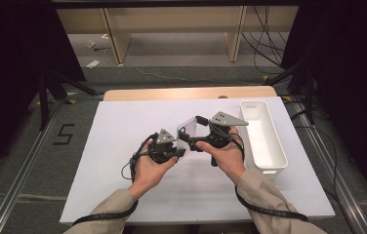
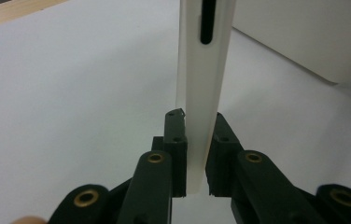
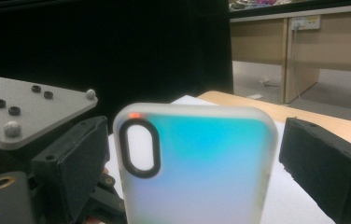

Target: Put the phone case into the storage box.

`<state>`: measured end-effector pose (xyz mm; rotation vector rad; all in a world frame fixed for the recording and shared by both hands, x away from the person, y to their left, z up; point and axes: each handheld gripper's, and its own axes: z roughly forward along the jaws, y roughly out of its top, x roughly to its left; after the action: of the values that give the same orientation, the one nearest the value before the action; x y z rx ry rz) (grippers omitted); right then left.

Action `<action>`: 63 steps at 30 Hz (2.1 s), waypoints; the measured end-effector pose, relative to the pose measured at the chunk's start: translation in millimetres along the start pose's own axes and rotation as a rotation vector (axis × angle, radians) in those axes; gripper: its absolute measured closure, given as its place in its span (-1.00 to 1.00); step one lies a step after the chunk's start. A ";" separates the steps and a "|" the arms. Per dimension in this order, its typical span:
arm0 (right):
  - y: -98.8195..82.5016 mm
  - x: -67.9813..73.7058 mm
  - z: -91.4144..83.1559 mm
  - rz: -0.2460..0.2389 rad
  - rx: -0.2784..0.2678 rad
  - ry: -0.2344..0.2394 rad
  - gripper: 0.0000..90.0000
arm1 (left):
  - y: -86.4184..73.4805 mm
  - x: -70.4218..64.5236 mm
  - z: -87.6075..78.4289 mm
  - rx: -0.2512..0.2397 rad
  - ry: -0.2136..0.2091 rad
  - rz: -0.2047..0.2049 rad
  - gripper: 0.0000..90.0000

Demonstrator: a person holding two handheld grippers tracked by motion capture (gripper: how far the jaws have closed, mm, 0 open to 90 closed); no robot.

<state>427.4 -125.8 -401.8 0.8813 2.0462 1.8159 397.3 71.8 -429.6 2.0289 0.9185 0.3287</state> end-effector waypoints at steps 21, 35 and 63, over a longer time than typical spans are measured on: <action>-1.1 2.3 0.5 -0.010 -0.024 -0.016 -0.61 | -0.3 -3.8 1.5 -0.005 -0.002 0.018 0.79; 2.4 3.3 -2.8 -0.018 -0.035 -0.029 -0.58 | 0.1 -1.9 -0.3 -0.043 -0.030 0.066 0.66; 23.9 -21.5 -34.6 -0.032 -0.087 -0.102 -0.58 | -19.6 26.7 -42.1 -0.089 -0.062 0.192 -1.00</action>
<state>430.8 -165.6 -376.6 0.8927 1.8939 1.7904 383.9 123.3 -423.0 2.0375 0.6609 0.4020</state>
